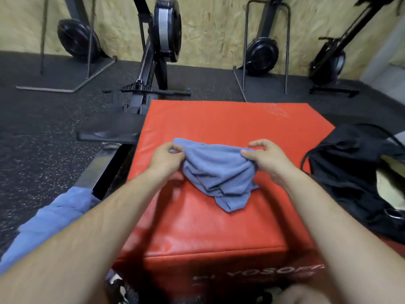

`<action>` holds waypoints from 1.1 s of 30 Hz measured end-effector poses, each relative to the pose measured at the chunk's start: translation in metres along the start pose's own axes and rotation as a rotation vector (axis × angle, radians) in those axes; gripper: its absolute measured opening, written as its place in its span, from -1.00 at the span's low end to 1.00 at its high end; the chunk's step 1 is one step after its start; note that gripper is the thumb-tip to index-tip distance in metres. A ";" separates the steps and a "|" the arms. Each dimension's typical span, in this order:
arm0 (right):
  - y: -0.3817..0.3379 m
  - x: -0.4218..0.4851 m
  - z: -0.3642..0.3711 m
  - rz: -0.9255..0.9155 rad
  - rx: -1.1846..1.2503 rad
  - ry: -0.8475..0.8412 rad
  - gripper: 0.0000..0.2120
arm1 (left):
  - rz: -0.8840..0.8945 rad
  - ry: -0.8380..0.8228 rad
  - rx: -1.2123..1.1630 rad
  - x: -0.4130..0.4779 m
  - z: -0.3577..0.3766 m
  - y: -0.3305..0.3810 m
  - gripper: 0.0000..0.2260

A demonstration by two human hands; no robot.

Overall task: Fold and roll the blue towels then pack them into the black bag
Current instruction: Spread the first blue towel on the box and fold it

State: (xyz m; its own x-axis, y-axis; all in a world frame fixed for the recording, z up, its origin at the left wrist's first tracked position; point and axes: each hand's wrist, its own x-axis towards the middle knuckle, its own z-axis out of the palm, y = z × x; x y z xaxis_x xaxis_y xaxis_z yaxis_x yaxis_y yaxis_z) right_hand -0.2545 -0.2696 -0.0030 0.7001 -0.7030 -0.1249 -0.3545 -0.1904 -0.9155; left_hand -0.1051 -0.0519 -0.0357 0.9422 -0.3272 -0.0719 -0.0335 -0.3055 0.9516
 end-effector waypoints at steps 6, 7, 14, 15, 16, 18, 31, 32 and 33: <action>-0.009 -0.001 -0.034 0.041 0.293 0.052 -0.70 | -0.148 -0.031 -0.090 -0.006 -0.021 0.013 -0.85; -0.010 0.001 -0.035 0.034 0.314 0.048 -0.69 | -0.178 -0.047 -0.108 -0.006 -0.023 0.016 -0.86; 0.000 0.014 -0.022 0.134 0.241 -0.087 -0.63 | -0.194 -0.122 -0.038 0.008 -0.028 0.007 -0.88; 0.003 0.017 -0.019 0.135 0.127 -0.083 -0.64 | -0.162 -0.090 0.017 0.009 -0.028 0.005 -0.91; 0.005 0.020 -0.018 0.121 0.008 -0.075 -0.67 | -0.132 -0.063 0.058 0.012 -0.028 0.004 -0.94; 0.001 0.028 -0.016 0.063 -0.154 -0.058 -0.71 | -0.055 -0.040 0.108 0.019 -0.029 0.006 -0.98; 0.004 0.043 0.019 0.294 0.361 -0.151 -0.92 | 0.068 0.107 -0.180 0.045 -0.019 0.025 -0.91; 0.000 0.044 0.019 0.293 0.388 -0.142 -0.90 | 0.048 0.109 -0.210 0.043 -0.017 0.025 -0.92; -0.004 0.046 0.017 0.278 0.425 -0.124 -0.91 | 0.036 0.110 -0.250 0.041 -0.015 0.026 -0.93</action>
State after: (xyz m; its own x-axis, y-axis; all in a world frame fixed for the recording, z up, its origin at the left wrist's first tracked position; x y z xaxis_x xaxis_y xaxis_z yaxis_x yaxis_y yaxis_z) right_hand -0.2105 -0.2891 -0.0119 0.6928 -0.5957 -0.4063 -0.2726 0.3053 -0.9124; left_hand -0.0619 -0.0598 -0.0093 0.9729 -0.2306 -0.0167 0.0027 -0.0608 0.9981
